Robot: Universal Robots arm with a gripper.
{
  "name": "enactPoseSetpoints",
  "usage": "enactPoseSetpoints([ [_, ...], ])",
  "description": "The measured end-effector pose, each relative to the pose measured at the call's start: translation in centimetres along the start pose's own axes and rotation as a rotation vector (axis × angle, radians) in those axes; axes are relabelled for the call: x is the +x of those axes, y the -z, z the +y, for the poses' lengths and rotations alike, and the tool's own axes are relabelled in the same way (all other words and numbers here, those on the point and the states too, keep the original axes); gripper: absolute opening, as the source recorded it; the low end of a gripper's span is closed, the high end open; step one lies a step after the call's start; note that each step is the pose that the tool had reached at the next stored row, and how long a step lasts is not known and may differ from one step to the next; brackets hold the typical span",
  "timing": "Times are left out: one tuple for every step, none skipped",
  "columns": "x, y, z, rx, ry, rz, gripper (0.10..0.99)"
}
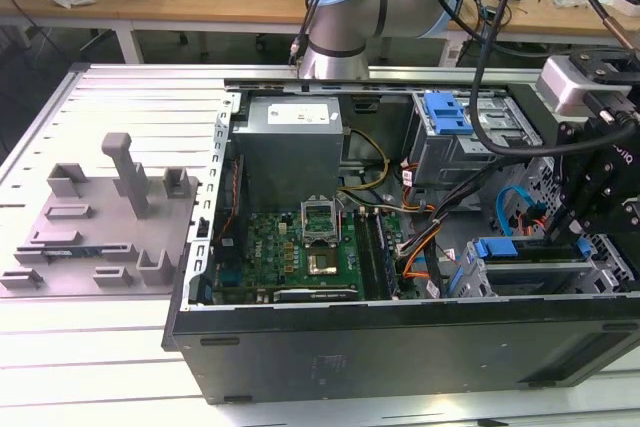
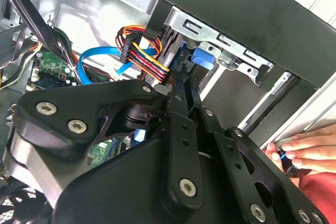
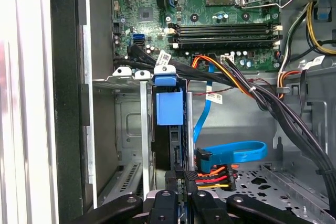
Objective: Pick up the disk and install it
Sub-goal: 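Insert the first disk wire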
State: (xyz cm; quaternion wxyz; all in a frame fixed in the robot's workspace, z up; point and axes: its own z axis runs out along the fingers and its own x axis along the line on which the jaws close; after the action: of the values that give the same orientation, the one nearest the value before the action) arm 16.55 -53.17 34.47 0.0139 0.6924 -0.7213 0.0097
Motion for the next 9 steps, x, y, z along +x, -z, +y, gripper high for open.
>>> enactPoseSetpoints([
  [0.0, -0.01, -0.01, 0.0, 0.0, 0.0, 0.165],
  [0.0, -0.02, -0.02, 0.0, 0.0, 0.0, 0.165],
  [0.0, -0.04, -0.03, 0.0, 0.0, 0.0, 0.165],
  [-0.01, -0.07, -0.04, 0.0, 0.0, 0.0, 0.165],
  [-0.01, -0.11, -0.04, 0.0, 0.0, 0.0, 0.165],
  [-0.01, -0.14, -0.04, 0.0, 0.0, 0.0001, 0.165],
  [-0.01, -0.17, -0.04, 0.0, 0.0, 0.0002, 0.165],
  [-0.01, -0.23, -0.04, 0.0, 0.0, 0.0003, 0.165],
  [-0.01, -0.25, -0.04, 0.0, 0.0, 0.0003, 0.165],
])
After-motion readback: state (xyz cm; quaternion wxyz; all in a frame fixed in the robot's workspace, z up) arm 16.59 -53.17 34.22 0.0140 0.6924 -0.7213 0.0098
